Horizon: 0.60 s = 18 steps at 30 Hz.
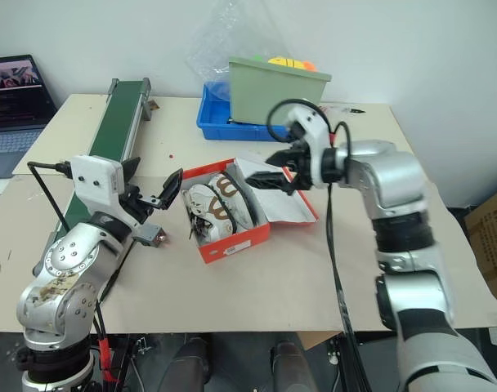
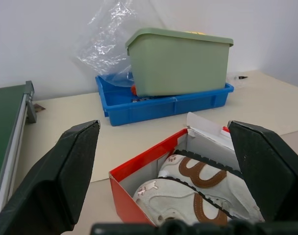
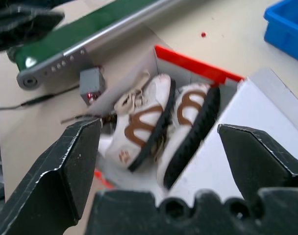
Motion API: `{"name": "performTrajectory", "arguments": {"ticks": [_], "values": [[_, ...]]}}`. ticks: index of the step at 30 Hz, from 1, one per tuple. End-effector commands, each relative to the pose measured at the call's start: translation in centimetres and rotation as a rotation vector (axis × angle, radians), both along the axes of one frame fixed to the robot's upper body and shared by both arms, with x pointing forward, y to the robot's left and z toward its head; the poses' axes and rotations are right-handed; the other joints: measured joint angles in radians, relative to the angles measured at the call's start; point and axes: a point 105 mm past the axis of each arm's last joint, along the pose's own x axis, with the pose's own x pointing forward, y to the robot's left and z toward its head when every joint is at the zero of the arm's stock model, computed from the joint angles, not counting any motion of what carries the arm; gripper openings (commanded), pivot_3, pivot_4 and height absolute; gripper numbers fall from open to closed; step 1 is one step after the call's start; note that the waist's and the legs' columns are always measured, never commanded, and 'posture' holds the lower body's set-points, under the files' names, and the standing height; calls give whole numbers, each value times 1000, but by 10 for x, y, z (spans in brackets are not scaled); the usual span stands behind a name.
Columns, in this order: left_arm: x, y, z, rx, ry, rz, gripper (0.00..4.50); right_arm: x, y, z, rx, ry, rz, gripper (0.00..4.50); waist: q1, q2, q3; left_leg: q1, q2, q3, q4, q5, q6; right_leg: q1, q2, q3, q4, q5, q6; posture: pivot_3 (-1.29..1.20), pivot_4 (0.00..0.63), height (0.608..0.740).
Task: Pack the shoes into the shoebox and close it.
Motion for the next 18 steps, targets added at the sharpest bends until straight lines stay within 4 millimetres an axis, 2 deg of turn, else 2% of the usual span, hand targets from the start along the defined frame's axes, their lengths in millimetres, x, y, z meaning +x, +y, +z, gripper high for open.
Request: {"name": "performTrajectory", "arguments": {"ticks": [1,2,3,5,9,13,14,18], "values": [[-2,-6,11,6,-30,-51,4500,-14,-24,0,11,-25,-32,4450,4,0,0,0,0,0,0,0,0,0,0,0,0,0,0,0,150,740],[-2,-7,10,10,-25,-64,4500,-19,-31,-7,3,-5,-37,3928,6,0,0,0,0,0,0,0,0,1,0,0,0,0,0,0,150,740],[-3,-8,10,14,-19,-78,4500,-23,-36,-14,-15,3,-47,3749,9,0,0,0,0,0,0,0,0,1,0,0,0,0,0,0,150,740],[-3,-12,10,26,-3,-123,4500,-27,-49,-28,-75,-9,-79,3010,10,0,0,0,0,0,1,0,0,1,0,0,-1,0,0,0,150,740],[-7,-21,10,56,49,-261,4500,-33,-63,-41,-137,-89,-114,1596,3,0,0,0,0,0,2,0,0,1,0,0,0,0,0,0,150,740],[-11,-27,11,100,106,-381,4500,-39,-72,-54,-128,-101,-163,228,1,0,0,1,0,0,4,0,0,1,0,0,0,-1,1,0,150,740],[-13,-29,12,121,118,-418,4500,-42,-74,-60,-116,-93,-178,78,3,0,0,1,0,0,5,0,0,2,0,0,0,-1,1,0,150,740],[-18,-33,16,173,158,-507,4500,-51,-79,-100,-98,-48,-244,78,9,-1,-1,0,0,0,6,0,1,3,0,0,0,-1,2,0,150,740]]}}
